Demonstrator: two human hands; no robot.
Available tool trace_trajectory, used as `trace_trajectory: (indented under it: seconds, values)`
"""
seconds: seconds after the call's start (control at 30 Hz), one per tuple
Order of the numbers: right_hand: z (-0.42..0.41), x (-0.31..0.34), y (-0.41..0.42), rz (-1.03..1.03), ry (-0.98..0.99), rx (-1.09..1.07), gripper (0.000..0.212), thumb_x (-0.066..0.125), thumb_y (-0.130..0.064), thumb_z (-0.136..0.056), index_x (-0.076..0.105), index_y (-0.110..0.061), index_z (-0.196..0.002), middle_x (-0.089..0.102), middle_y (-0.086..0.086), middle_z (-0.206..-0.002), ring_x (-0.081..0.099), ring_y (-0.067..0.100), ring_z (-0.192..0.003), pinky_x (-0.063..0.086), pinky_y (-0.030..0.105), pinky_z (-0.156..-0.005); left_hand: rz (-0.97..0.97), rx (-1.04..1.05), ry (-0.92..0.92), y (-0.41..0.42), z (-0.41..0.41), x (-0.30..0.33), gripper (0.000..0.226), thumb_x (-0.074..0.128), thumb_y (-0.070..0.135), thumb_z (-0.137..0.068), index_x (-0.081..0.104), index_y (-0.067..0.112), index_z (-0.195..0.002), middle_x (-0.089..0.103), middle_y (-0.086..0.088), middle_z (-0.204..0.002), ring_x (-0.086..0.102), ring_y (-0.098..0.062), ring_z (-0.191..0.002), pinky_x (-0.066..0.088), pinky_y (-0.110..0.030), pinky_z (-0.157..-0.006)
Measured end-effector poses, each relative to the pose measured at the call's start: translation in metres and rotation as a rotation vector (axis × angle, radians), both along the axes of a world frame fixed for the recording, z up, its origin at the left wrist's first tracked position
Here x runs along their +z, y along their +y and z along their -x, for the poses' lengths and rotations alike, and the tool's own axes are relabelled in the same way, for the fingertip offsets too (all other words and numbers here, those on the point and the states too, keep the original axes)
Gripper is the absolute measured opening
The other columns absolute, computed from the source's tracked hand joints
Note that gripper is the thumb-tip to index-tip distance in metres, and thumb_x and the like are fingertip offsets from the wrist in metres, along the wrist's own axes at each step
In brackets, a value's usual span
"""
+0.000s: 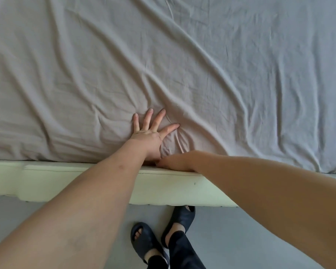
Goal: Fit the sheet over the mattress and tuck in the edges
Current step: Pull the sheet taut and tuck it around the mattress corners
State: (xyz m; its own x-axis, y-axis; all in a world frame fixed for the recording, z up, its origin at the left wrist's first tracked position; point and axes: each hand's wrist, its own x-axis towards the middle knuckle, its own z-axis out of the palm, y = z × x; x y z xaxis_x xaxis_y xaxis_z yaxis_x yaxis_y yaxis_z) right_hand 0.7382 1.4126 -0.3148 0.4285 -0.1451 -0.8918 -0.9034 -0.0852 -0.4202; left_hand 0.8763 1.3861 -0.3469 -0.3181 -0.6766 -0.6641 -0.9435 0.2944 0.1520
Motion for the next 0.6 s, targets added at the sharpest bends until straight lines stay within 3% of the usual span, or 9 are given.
trace_trajectory:
  seconds: [0.1, 0.2, 0.23, 0.3, 0.37, 0.43, 0.47, 0.53, 0.6]
  values:
    - [0.007, 0.010, -0.006, 0.051, 0.124, -0.091, 0.042, 0.027, -0.023, -0.112, 0.051, -0.005, -0.141, 0.053, 0.012, -0.145, 0.052, 0.025, -0.131, 0.032, 0.024, -0.094, 0.011, -0.025, 0.005, -0.002, -0.001, -0.006, 0.141, 0.081, 0.067, -0.051, -0.028, 0.064, -0.141, -0.053, 0.004, -0.151, -0.049, -0.036, -0.138, -0.023, -0.072, -0.106]
    - [0.043, 0.023, -0.023, 0.071, 0.220, 0.016, 0.032, 0.042, -0.015, -0.105, 0.067, -0.002, -0.122, 0.069, 0.010, -0.126, 0.067, 0.026, -0.114, 0.051, 0.033, -0.099, -0.007, -0.048, -0.050, -0.004, -0.004, -0.009, 0.143, 0.083, 0.059, -0.051, -0.028, 0.064, -0.141, -0.053, 0.004, -0.150, -0.047, -0.037, -0.139, -0.021, -0.074, -0.107]
    - [0.064, 0.028, -0.025, 0.057, 0.276, -0.069, 0.028, 0.048, -0.015, -0.101, 0.072, -0.005, -0.113, 0.074, 0.008, -0.115, 0.071, 0.024, -0.105, 0.057, 0.035, -0.094, -0.036, -0.039, -0.053, -0.003, -0.003, -0.006, 0.143, 0.084, 0.057, -0.051, -0.027, 0.065, -0.141, -0.053, 0.004, -0.150, -0.047, -0.037, -0.139, -0.020, -0.073, -0.108]
    - [0.102, 0.022, -0.025, 0.152, 0.431, -0.033, 0.025, 0.050, -0.020, -0.098, 0.072, -0.011, -0.091, 0.075, 0.000, -0.093, 0.072, 0.021, -0.090, 0.059, 0.032, -0.084, -0.081, -0.007, -0.041, -0.008, -0.001, 0.001, 0.139, 0.084, 0.053, -0.050, -0.021, 0.069, -0.140, -0.051, 0.008, -0.152, -0.046, -0.033, -0.140, -0.020, -0.071, -0.110]
    - [0.128, 0.013, -0.011, 0.286, 0.520, 0.052, 0.033, 0.051, -0.038, -0.096, 0.068, -0.017, -0.078, 0.068, -0.001, -0.085, 0.068, 0.022, -0.087, 0.058, 0.033, -0.081, -0.133, 0.048, -0.031, -0.011, 0.001, 0.011, 0.124, 0.080, 0.054, -0.056, -0.008, 0.072, -0.141, -0.042, 0.011, -0.158, -0.040, -0.030, -0.145, -0.018, -0.069, -0.112]
    - [0.134, 0.015, -0.004, 0.351, 0.501, 0.130, 0.039, 0.057, -0.054, -0.092, 0.071, -0.018, -0.084, 0.066, 0.000, -0.087, 0.066, 0.021, -0.084, 0.057, 0.033, -0.077, -0.099, 0.076, -0.009, -0.009, 0.008, 0.019, 0.102, 0.077, 0.057, -0.066, 0.012, 0.069, -0.144, -0.022, 0.009, -0.165, -0.021, -0.033, -0.152, -0.006, -0.067, -0.116]
    - [0.133, 0.022, 0.000, 0.358, 0.492, 0.136, 0.040, 0.058, -0.054, -0.093, 0.073, -0.017, -0.089, 0.065, 0.000, -0.087, 0.065, 0.021, -0.083, 0.055, 0.033, -0.075, -0.015, 0.060, -0.007, -0.006, 0.014, 0.027, 0.087, 0.077, 0.056, -0.071, 0.027, 0.063, -0.143, -0.004, 0.004, -0.165, -0.003, -0.035, -0.152, 0.007, -0.064, -0.116]
    - [0.132, 0.026, 0.001, 0.358, 0.462, 0.101, 0.030, 0.059, -0.044, -0.095, 0.073, -0.017, -0.097, 0.063, -0.001, -0.084, 0.061, 0.021, -0.080, 0.051, 0.032, -0.072, 0.221, -0.078, 0.018, 0.000, 0.025, 0.036, 0.049, 0.075, 0.043, -0.081, 0.054, 0.044, -0.126, 0.034, 0.001, -0.141, 0.030, -0.031, -0.134, 0.028, -0.052, -0.105]
    - [0.137, 0.025, 0.002, 0.321, 0.444, 0.001, 0.019, 0.058, -0.029, -0.095, 0.072, -0.018, -0.099, 0.069, 0.002, -0.093, 0.064, 0.022, -0.082, 0.053, 0.031, -0.074, 0.312, -0.235, 0.055, 0.007, 0.035, 0.038, 0.024, 0.066, 0.025, -0.089, 0.061, 0.031, -0.112, 0.049, 0.004, -0.121, 0.043, -0.027, -0.120, 0.034, -0.043, -0.096]
